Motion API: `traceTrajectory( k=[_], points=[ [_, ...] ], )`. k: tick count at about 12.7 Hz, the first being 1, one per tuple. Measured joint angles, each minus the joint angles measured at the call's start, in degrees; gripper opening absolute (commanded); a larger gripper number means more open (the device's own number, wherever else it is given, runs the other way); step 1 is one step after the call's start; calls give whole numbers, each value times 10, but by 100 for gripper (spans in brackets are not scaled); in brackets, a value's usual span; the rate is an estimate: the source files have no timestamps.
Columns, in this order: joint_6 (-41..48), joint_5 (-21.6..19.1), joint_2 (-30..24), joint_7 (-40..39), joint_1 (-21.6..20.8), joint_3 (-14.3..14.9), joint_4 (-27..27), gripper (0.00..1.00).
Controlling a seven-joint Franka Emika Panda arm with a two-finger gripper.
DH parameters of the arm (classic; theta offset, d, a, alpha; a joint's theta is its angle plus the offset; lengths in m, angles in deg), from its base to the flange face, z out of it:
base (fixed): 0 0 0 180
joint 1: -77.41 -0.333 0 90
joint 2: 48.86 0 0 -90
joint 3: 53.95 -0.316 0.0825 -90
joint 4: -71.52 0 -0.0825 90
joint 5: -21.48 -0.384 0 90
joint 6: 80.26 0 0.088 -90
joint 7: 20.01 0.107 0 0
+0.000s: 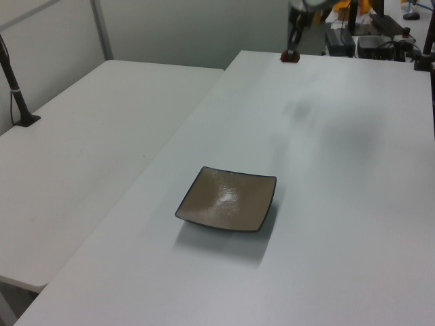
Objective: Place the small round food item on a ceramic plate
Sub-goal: 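Lift the held red item and carry it toward the brown plate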
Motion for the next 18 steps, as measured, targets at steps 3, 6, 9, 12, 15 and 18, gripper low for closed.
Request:
traceTrajectory(
  k=[3,6,9,12,15,18],
  points=[
    [112,-17,-98,-2,-33,-3,-21,6],
    [173,-29,-170,-2,-83,-5,-54,7],
    [177,-29,-252,3,-150,-6,-146,9],
    [177,-29,-275,53,-202,-6,-182,9],
    [169,-29,-274,117,-257,-5,-194,9],
    [106,-29,-260,216,-316,-5,-209,10]
  ],
)
